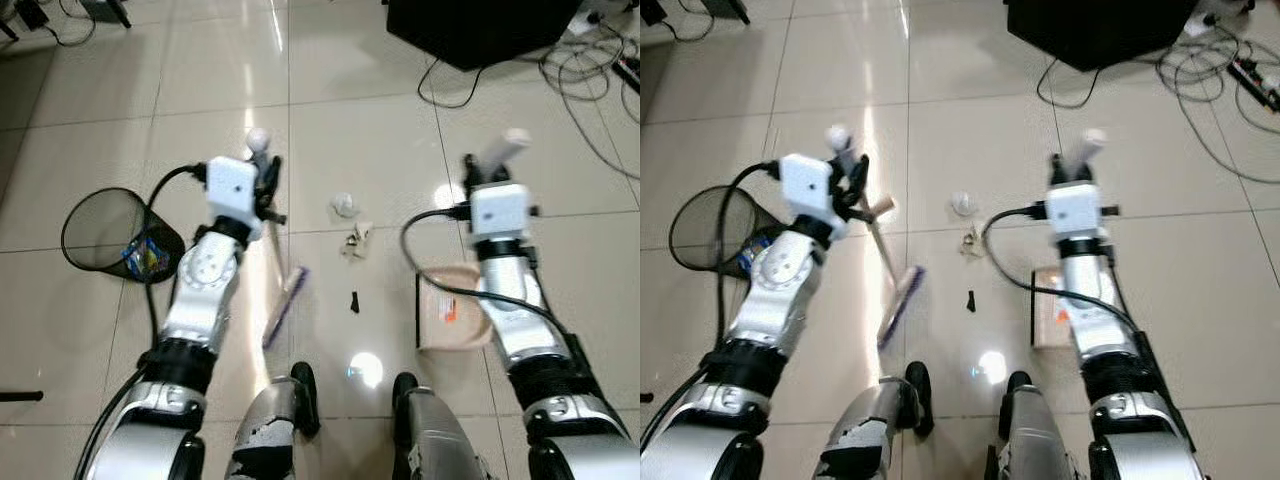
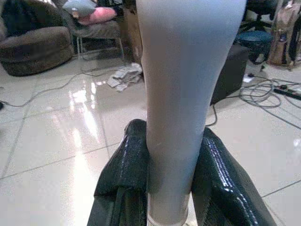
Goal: Sweep floor
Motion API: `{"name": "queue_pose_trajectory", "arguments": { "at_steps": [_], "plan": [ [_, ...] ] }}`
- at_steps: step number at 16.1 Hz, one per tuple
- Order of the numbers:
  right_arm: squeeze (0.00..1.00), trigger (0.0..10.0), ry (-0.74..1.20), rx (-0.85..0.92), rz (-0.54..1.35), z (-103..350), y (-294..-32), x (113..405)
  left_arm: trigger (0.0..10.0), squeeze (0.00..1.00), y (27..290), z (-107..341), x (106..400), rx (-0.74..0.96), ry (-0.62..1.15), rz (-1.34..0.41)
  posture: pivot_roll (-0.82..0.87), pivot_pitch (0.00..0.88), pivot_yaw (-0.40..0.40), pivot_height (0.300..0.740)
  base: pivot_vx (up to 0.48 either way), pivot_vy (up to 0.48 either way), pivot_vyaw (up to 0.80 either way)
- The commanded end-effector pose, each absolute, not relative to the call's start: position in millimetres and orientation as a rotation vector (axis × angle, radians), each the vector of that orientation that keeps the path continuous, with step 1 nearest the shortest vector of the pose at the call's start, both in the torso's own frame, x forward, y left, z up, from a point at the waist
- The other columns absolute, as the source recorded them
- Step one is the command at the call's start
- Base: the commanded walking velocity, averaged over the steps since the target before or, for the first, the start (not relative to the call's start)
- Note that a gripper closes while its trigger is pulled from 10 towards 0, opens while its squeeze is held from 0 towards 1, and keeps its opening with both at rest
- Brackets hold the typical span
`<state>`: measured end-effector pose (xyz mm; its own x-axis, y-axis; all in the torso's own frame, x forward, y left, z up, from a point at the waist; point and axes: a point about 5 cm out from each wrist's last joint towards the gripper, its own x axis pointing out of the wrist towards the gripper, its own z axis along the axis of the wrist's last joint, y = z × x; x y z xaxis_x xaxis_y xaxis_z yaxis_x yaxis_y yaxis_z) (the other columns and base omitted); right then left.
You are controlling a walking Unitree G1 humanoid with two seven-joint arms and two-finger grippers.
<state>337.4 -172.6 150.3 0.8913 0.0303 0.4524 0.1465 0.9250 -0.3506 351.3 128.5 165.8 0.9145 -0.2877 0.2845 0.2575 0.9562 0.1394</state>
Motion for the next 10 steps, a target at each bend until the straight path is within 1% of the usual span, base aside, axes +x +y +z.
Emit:
{"name": "queue_pose_trajectory", "arguments": {
  "at_steps": [1, 4, 7, 8, 10],
  "plan": [
    [0.0, 10.0, -0.453, -0.362, -0.042, 142, -163, 337, 10.0, 0.0, 128, 164, 352, 0.115, -0.309, -0.285, 0.2, 0.424, 0.154, 0.74, 0.0, 0.0, 0.0],
    [0.0, 10.0, -0.468, -0.315, -0.04, 141, -148, 339, 10.0, 0.0, 114, 163, 354, 0.079, -0.31, -0.3, 0.19, 0.418, 0.159, 0.74, 0.0, 0.0, 0.0],
    [0.0, 10.0, -0.488, -0.297, -0.014, 138, -134, 335, 10.0, 0.0, 93, 164, 351, 0.027, -0.319, -0.348, 0.18, 0.404, 0.158, 0.74, 0.0, 0.0, 0.0],
    [0.0, 10.0, -0.501, -0.283, 0.005, 137, -125, 332, 10.0, 0.0, 84, 164, 349, -0.005, -0.321, -0.366, 0.17, 0.398, 0.157, 0.74, 0.0, 0.0, 0.0],
    [0.0, 10.0, -0.516, -0.258, 0.034, 136, -111, 329, 10.0, 0.0, 78, 165, 348, -0.056, -0.316, -0.359, 0.17, 0.397, 0.158, 0.74, 0.0, 0.0, 0.0]
  ]
}}
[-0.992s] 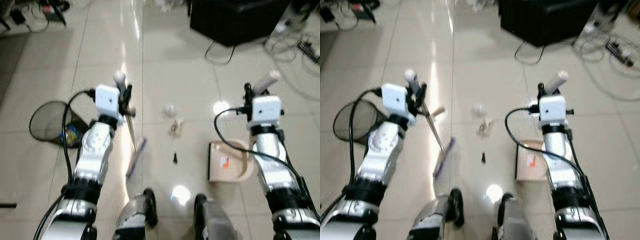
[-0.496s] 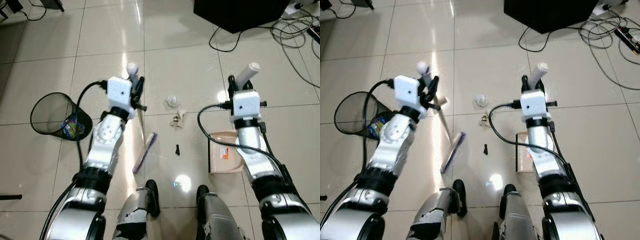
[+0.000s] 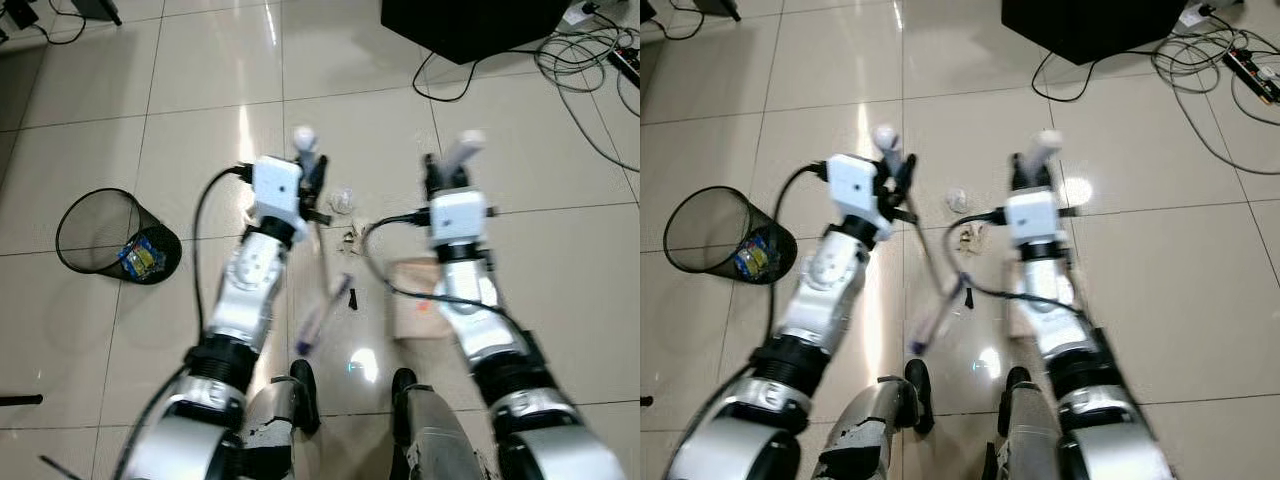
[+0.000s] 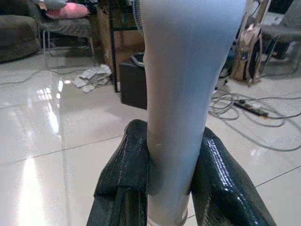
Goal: Sweep floor
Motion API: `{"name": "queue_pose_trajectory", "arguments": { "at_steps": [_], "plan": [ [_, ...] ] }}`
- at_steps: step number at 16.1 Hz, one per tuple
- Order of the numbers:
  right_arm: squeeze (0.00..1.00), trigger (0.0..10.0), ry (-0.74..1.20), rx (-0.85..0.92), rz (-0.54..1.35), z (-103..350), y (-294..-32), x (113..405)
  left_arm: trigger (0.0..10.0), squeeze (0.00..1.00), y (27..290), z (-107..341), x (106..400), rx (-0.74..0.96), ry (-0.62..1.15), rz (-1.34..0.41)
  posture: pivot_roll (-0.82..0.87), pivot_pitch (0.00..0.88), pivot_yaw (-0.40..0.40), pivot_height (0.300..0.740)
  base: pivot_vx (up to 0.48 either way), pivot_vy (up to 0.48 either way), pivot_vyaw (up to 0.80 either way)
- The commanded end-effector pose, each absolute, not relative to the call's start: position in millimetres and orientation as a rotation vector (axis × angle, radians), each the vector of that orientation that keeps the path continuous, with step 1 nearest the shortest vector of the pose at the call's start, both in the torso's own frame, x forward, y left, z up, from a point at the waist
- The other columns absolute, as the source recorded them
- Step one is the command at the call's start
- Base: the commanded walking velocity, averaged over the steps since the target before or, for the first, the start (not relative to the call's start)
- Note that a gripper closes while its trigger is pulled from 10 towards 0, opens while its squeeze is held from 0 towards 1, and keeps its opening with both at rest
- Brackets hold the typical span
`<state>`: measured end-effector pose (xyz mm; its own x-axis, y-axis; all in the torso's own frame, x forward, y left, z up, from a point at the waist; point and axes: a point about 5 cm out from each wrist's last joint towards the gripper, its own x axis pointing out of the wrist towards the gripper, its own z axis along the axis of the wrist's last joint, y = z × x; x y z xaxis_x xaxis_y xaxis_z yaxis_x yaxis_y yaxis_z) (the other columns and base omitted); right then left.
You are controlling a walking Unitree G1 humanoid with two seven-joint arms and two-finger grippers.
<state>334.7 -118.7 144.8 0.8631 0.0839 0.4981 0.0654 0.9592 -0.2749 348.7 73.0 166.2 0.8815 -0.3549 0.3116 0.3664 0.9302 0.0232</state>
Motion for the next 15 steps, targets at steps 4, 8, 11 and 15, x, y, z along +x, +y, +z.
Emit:
{"name": "queue_pose_trajectory", "arguments": {
  "at_steps": [4, 8, 11, 15],
  "plan": [
    [0.0, 10.0, -0.507, -0.229, 0.069, 129, -88, 322, 10.0, 0.0, 74, 165, 347, -0.126, -0.3, -0.327, 0.17, 0.397, 0.159, 0.74, 0.0, 0.0, 0.0],
    [0.0, 10.0, -0.471, -0.222, 0.06, 118, -86, 316, 10.0, 0.0, 70, 183, 349, -0.258, -0.324, -0.331, 0.18, 0.389, 0.156, 0.74, 0.0, 0.0, 0.0],
    [0.0, 10.0, -0.443, -0.228, 0.028, 111, -96, 314, 10.0, 0.0, 57, 210, 339, -0.299, -0.359, -0.578, 0.19, 0.371, 0.157, 0.74, 0.0, 0.0, 0.0],
    [0.0, 10.0, -0.43, -0.247, 0.024, 108, -101, 314, 10.0, 0.0, 61, 218, 332, -0.159, -0.391, -0.783, 0.18, 0.349, 0.155, 0.74, 0.0, 0.0, 0.0]
  ]
}}
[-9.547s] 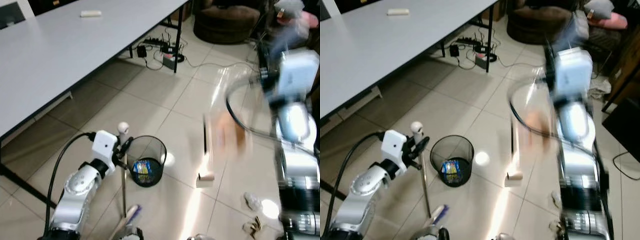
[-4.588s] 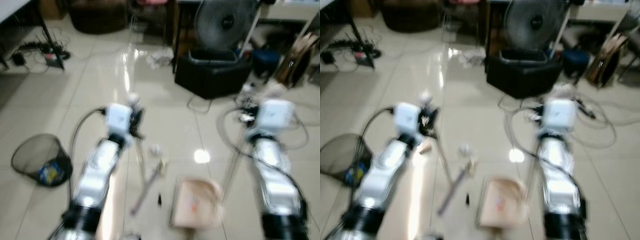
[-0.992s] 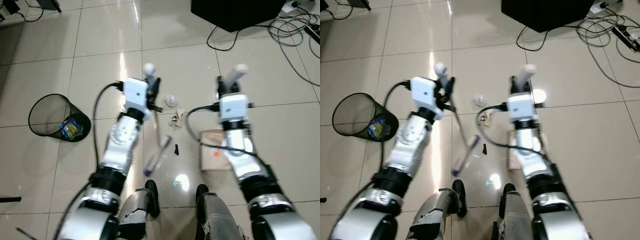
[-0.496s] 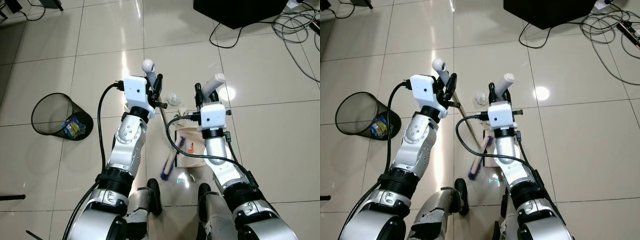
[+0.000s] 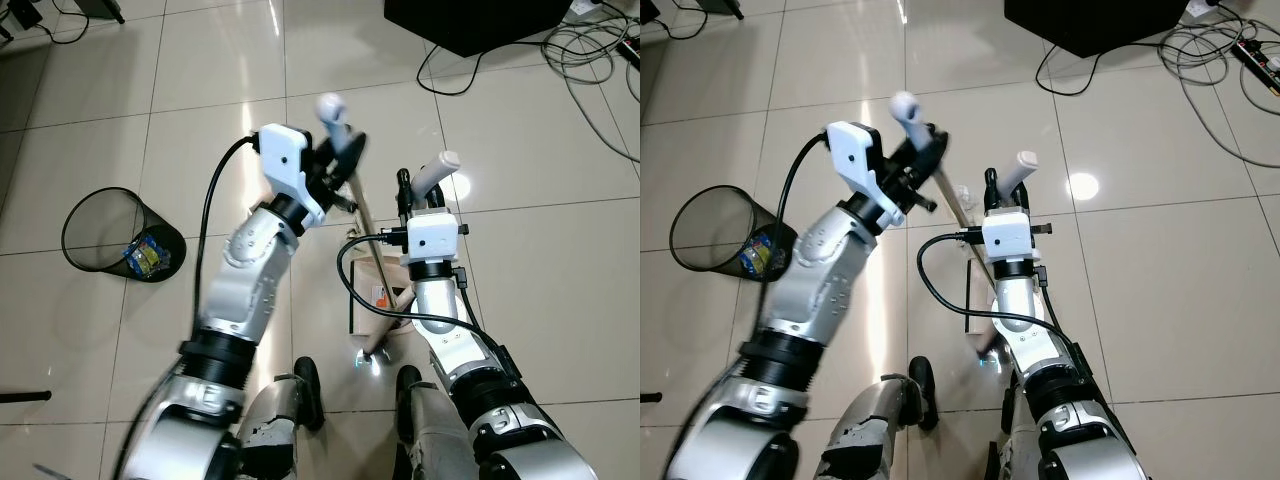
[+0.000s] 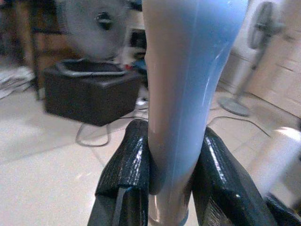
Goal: Sweep floor
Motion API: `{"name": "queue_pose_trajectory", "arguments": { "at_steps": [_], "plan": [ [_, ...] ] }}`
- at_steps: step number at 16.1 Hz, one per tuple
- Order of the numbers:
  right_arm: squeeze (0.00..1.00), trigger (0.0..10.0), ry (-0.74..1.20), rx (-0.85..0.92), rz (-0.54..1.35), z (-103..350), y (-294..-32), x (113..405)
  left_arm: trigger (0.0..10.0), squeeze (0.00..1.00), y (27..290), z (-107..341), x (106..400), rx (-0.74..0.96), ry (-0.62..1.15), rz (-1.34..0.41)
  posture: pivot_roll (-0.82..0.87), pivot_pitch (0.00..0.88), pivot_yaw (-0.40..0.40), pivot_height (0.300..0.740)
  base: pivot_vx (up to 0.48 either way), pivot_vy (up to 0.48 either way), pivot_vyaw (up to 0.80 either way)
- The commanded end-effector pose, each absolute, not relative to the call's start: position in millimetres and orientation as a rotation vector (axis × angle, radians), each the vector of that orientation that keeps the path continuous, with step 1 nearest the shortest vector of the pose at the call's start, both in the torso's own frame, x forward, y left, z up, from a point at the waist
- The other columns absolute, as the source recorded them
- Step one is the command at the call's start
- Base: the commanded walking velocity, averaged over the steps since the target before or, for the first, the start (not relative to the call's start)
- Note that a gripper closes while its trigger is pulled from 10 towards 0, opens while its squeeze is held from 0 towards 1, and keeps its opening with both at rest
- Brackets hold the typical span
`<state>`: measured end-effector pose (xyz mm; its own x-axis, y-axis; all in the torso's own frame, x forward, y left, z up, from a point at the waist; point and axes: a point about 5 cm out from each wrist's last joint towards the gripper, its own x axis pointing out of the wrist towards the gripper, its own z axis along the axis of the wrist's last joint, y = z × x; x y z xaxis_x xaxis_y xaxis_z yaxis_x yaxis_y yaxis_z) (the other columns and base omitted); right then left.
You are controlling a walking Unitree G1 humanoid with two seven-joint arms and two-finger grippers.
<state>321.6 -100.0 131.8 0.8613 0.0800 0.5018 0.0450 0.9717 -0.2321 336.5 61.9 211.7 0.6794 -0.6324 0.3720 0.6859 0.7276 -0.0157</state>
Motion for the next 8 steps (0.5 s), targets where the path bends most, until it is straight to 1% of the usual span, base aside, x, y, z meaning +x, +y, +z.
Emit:
{"name": "queue_pose_trajectory", "arguments": {
  "at_steps": [1, 3, 5, 7, 8],
  "plan": [
    [0.0, 10.0, -0.427, -0.249, 0.018, 107, -104, 314, 10.0, 0.0, 65, 221, 332, -0.143, -0.39, -0.808, 0.18, 0.339, 0.152, 0.74, 0.0, 0.0, 0.0],
    [0.0, 10.0, -0.423, -0.249, -0.002, 106, -111, 314, 10.0, 0.0, 76, 231, 332, -0.11, -0.405, -0.868, 0.16, 0.317, 0.146, 0.74, 0.0, 0.0, 0.0],
    [0.0, 10.0, -0.419, -0.251, -0.011, 106, -114, 314, 10.0, 0.0, 87, 242, 336, -0.11, -0.432, -0.874, 0.16, 0.309, 0.143, 0.74, 0.0, 0.0, 0.0],
    [0.0, 10.0, -0.415, -0.25, -0.037, 105, -123, 314, 10.0, 0.0, 114, 257, 346, -0.054, -0.473, -0.837, 0.15, 0.29, 0.133, 0.74, 0.0, 0.0, 0.0],
    [0.0, 10.0, -0.404, -0.246, -0.053, 104, -128, 314, 10.0, 0.0, 128, 256, 353, -0.037, -0.466, -0.783, 0.14, 0.277, 0.127, 0.74, 0.0, 0.0, 0.0]
  ]
}}
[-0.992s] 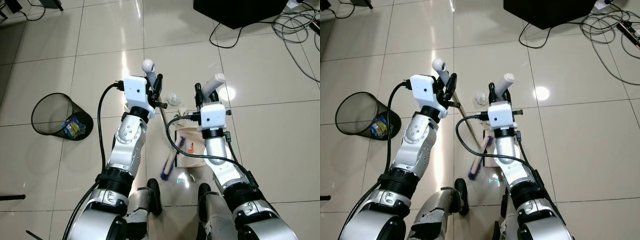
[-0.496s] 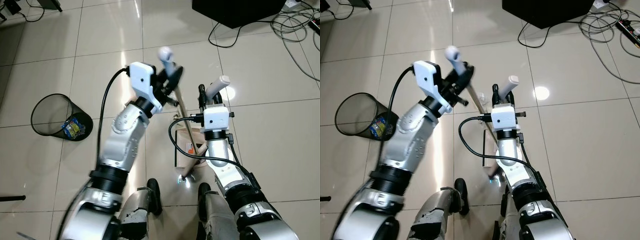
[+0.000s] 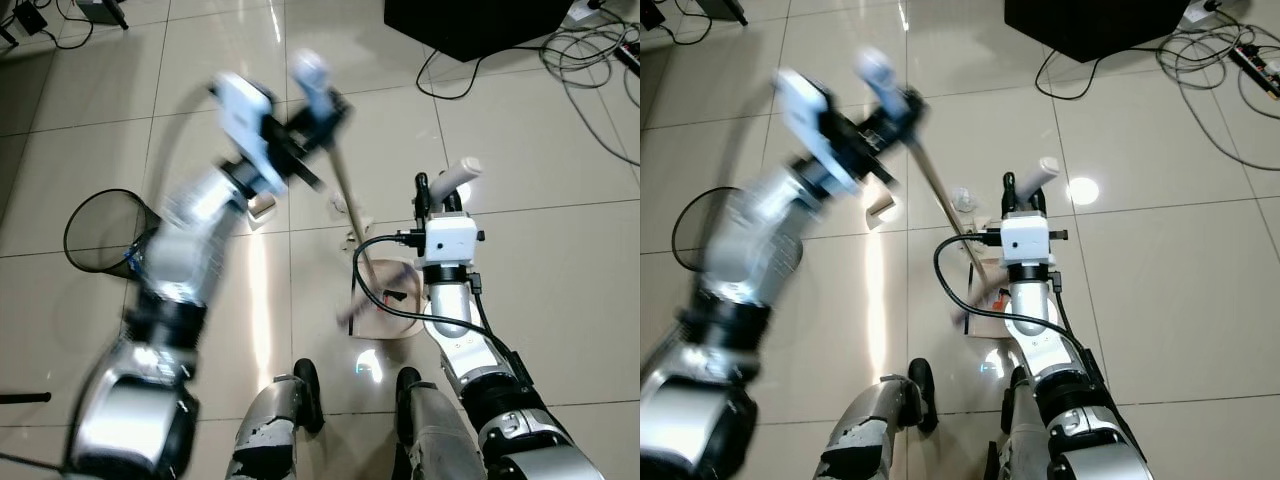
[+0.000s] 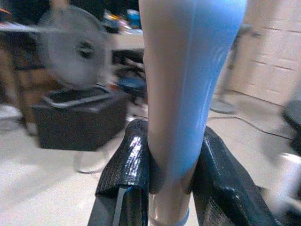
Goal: Sweep floor
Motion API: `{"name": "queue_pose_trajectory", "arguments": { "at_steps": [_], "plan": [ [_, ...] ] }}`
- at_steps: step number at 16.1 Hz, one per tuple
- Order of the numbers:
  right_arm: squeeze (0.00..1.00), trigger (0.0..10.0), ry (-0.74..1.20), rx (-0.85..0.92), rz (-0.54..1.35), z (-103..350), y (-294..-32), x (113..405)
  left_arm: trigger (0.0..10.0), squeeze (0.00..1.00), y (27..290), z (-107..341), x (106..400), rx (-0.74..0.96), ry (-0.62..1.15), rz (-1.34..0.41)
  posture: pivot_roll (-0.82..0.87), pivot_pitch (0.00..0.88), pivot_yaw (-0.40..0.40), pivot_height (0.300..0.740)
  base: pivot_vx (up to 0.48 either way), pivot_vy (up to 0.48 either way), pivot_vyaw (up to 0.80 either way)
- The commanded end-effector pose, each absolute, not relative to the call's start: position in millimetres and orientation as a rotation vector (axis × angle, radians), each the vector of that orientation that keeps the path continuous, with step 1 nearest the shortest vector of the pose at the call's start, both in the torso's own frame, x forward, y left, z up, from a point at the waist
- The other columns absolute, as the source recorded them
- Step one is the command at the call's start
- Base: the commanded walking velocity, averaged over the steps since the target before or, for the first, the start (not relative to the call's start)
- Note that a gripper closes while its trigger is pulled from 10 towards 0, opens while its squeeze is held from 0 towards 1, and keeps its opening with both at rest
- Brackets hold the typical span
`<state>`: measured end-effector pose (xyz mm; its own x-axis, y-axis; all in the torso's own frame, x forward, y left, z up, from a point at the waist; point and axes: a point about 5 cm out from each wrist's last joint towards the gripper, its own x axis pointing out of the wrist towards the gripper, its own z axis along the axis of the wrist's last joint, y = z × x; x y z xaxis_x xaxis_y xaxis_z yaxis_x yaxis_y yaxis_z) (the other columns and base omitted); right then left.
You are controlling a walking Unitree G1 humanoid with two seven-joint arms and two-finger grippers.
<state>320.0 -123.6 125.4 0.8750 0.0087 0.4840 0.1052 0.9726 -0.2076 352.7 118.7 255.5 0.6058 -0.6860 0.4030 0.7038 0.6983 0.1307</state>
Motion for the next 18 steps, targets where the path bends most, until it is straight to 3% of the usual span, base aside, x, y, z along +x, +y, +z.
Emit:
{"name": "queue_pose_trajectory", "arguments": {
  "at_steps": [1, 5, 7, 10, 13, 15, 18],
  "plan": [
    [0.0, 10.0, -0.397, -0.233, -0.071, 103, -132, 313, 10.0, 0.0, 140, 253, 359, -0.027, -0.454, -0.714, 0.14, 0.264, 0.125, 0.74, 0.0, 0.0, 0.0],
    [0.0, 10.0, -0.428, -0.192, -0.131, 114, -150, 316, 10.0, 0.0, 161, 230, 368, 0.066, -0.382, -0.607, 0.11, 0.233, 0.123, 0.74, 0.0, 0.0, 0.0],
    [0.0, 10.0, -0.445, -0.144, -0.263, 127, -177, 316, 10.0, 0.0, 168, 191, 366, 0.036, -0.247, -0.558, 0.04, 0.161, 0.115, 0.74, 0.0, 0.0, 0.0],
    [0.0, 10.0, -0.379, -0.049, -0.343, 143, -200, 322, 10.0, 0.0, 172, 155, 358, 0.027, -0.12, -0.454, -0.01, 0.136, 0.102, 0.74, 0.0, 0.0, 0.0],
    [0.0, 10.0, -0.464, 0.019, -0.249, 187, -196, 318, 10.0, 0.0, 191, 131, 343, 0.001, -0.064, -0.292, -0.05, 0.112, 0.097, 0.74, 0.0, 0.0, 0.0],
    [0.0, 10.0, -0.513, 0.049, -0.175, 223, -191, 313, 10.0, 0.0, 199, 120, 327, 0.088, -0.073, -0.23, -0.05, 0.083, 0.073, 0.74, 0.0, 0.0, 0.0],
    [0.0, 10.0, -0.52, 0.097, -0.15, 244, -196, 304, 10.0, 0.0, 201, 115, 314, 0.1, -0.077, -0.165, -0.05, 0.06, 0.077, 0.74, 0.0, 0.0, 0.43]
  ]
}}
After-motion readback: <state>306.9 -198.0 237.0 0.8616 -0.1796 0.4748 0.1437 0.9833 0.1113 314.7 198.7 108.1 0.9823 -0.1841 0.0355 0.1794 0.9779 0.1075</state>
